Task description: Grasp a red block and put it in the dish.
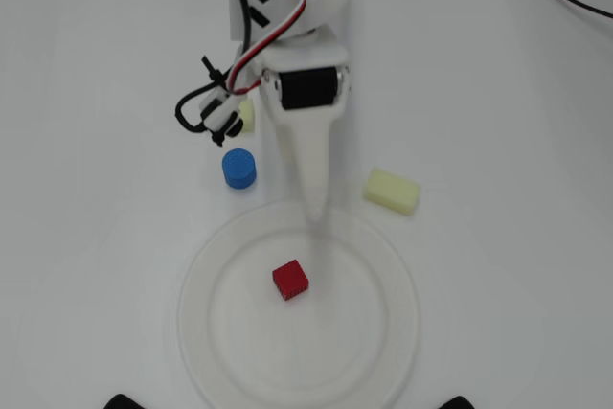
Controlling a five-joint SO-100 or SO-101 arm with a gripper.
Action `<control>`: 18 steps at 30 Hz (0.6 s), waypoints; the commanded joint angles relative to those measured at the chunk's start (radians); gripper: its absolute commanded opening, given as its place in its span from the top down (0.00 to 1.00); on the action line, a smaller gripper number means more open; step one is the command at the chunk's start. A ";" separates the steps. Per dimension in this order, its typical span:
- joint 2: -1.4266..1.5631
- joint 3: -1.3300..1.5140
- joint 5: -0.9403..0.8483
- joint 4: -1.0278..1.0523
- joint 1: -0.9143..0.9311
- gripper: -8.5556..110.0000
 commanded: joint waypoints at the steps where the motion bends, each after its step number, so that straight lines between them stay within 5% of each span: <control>1: 0.198 0.028 0.032 0.081 -0.020 0.58; 18: 1.160 0.936 0.138 0.150 -0.046 0.58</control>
